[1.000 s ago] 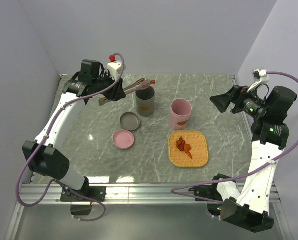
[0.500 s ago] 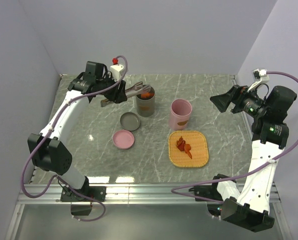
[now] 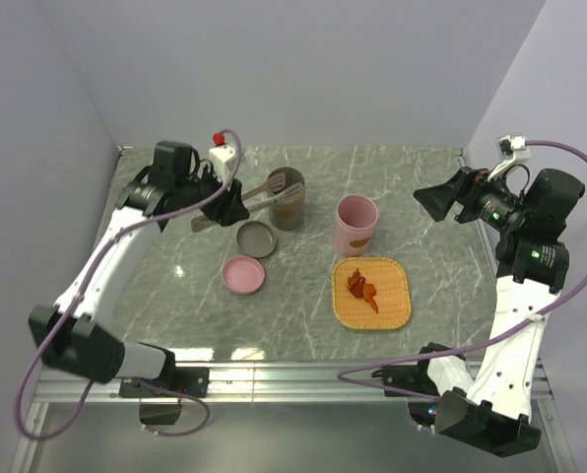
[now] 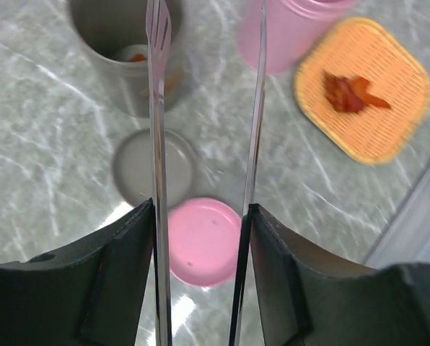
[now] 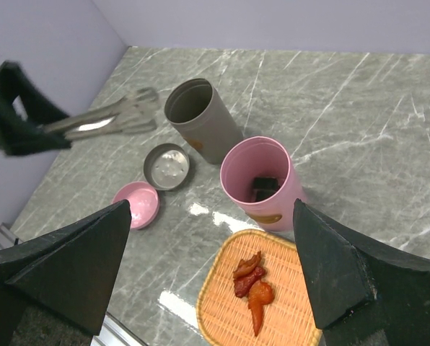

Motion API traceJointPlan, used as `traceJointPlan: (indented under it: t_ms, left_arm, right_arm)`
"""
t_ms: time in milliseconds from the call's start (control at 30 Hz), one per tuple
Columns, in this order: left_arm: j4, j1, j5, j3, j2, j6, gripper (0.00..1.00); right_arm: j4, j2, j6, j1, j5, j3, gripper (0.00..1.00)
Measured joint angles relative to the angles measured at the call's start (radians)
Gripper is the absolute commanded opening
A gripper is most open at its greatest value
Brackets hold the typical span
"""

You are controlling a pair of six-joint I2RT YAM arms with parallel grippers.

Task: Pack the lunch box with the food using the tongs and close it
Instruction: Place the food into the lunch box, then pick up the food using the clamp

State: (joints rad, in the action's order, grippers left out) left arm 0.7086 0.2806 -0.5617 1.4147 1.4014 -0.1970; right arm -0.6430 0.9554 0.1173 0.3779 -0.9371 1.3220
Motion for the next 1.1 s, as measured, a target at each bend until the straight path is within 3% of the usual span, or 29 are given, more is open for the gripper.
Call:
traceJointPlan:
  t_ms: [233, 533, 833, 1100]
  left_arm:
    - [-0.022, 0.143, 0.008, -0.225, -0.234, -0.051, 0.59]
    - [-0.119, 0.480, 0.217, -0.484, -0.244, -0.004, 0.56]
    - [-0.250, 0.636, 0.424, -0.493, -0.111, 0.074, 0.56]
    - [-0.274, 0.675, 0.505, -0.423, -0.046, 0.086, 0.55]
  right_arm:
    - [0.001, 0.001, 0.016, 0.000, 0.000, 0.000, 1.00]
    - [0.003, 0.002, 0.019, 0.000, 0.004, 0.000, 1.00]
    - [0.003, 0.002, 0.015, 0.001, 0.014, 0.000, 1.00]
    - [0.003, 0.002, 0.014, 0.001, 0.016, 0.000, 1.00]
